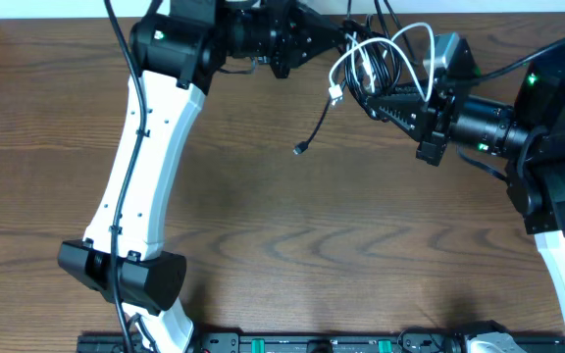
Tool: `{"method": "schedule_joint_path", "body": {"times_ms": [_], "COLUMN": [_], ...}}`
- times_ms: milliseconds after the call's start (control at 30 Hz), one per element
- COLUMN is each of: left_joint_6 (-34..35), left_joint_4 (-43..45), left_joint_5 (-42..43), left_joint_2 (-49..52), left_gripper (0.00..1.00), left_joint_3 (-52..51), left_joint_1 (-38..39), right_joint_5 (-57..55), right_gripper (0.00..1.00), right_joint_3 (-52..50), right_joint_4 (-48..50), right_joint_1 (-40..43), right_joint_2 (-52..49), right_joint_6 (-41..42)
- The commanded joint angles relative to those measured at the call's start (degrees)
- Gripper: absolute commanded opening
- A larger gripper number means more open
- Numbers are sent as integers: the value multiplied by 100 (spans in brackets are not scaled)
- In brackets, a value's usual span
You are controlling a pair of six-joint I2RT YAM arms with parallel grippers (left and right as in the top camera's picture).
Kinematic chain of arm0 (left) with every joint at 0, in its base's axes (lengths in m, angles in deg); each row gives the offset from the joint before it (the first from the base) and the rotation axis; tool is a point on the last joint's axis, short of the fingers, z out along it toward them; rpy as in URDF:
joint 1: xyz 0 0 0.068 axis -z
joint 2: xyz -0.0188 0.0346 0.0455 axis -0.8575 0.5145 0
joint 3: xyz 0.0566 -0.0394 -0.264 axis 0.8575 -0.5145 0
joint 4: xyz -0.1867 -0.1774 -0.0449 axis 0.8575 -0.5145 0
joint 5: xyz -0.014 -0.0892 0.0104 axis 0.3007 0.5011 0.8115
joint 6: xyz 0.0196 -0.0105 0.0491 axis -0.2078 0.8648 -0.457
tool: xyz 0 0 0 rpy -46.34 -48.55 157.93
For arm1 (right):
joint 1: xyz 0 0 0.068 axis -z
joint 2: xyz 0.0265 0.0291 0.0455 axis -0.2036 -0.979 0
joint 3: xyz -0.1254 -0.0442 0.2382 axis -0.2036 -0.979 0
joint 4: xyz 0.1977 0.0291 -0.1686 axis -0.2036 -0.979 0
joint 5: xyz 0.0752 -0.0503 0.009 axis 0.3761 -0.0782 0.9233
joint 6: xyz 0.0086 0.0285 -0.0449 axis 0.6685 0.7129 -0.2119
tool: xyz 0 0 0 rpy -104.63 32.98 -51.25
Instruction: Untangle cables
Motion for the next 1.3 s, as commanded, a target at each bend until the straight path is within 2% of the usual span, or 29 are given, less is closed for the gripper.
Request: {"method": "schedule_joint_path", "body": {"times_ms": [0, 300, 467, 800, 967, 1267], "left_joint_6": [334, 525, 516, 378, 323, 323], "left_joint_4": [35, -37, -111, -306, -315, -334], "left_joint_5": [-466, -468, -468, 179, 188, 210], "left_joint_2": [42, -173, -472, -525, -501, -278], "left_gripper": [10, 10, 11, 15, 17, 17], "left_joint_3": [50, 50, 50, 50, 11, -24], "left_joint_1": [-439, -1314, -1453, -1093, -881, -328], "right_joint_5": [-380, -822, -798, -42, 404, 407], "right_gripper": [1, 1, 1, 1, 1, 1], "right_joint_3": [48, 48, 48, 48, 48, 48], "right_joint_4": [-142, -404, -522, -330, -155, -44], "right_joint_1": [107, 577, 636, 439, 435, 352], "right_joint_2": [37, 35, 35, 35, 35, 22], "right_joint_6": [37, 35, -28, -90, -87, -87]}}
